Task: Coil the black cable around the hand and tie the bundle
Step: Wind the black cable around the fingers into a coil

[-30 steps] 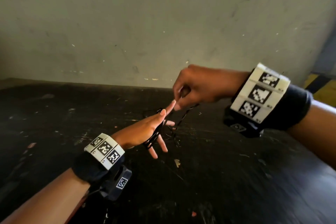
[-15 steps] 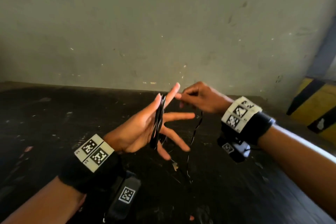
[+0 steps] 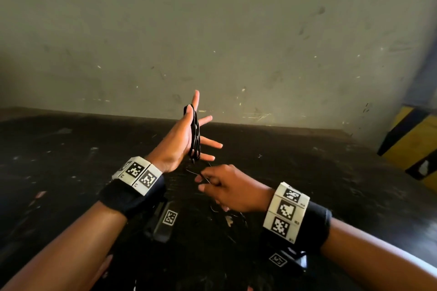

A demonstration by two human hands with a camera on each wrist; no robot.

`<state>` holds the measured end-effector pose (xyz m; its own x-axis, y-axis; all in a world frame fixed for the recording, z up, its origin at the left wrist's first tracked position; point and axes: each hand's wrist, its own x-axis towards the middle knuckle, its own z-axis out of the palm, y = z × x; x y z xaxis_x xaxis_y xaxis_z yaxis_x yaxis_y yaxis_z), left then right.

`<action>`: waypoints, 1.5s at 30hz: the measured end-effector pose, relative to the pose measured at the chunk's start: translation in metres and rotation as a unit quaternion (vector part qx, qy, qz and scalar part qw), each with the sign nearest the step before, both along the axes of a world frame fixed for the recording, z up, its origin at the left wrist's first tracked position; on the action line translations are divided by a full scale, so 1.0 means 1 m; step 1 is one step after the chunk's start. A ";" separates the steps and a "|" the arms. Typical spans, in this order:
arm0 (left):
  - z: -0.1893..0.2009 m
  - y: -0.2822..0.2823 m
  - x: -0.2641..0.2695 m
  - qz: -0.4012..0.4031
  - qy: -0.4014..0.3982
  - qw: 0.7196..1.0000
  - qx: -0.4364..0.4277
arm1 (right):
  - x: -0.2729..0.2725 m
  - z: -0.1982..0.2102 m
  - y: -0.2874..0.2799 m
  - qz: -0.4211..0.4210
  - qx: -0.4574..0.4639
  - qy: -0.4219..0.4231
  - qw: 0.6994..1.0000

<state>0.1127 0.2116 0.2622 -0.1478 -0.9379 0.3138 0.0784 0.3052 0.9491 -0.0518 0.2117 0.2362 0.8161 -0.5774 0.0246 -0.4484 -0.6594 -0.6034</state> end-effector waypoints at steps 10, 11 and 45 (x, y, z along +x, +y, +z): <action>-0.037 0.005 -0.005 -0.018 -0.202 0.978 0.046 | -0.007 0.090 0.002 0.052 -0.185 0.081 0.978; -0.040 0.005 -0.008 -0.028 -0.205 0.976 0.066 | -0.006 0.097 -0.001 0.057 -0.211 0.088 0.972; 0.021 0.005 -0.003 -0.047 0.105 0.993 -0.028 | 0.014 -0.002 -0.014 0.019 0.031 -0.005 0.999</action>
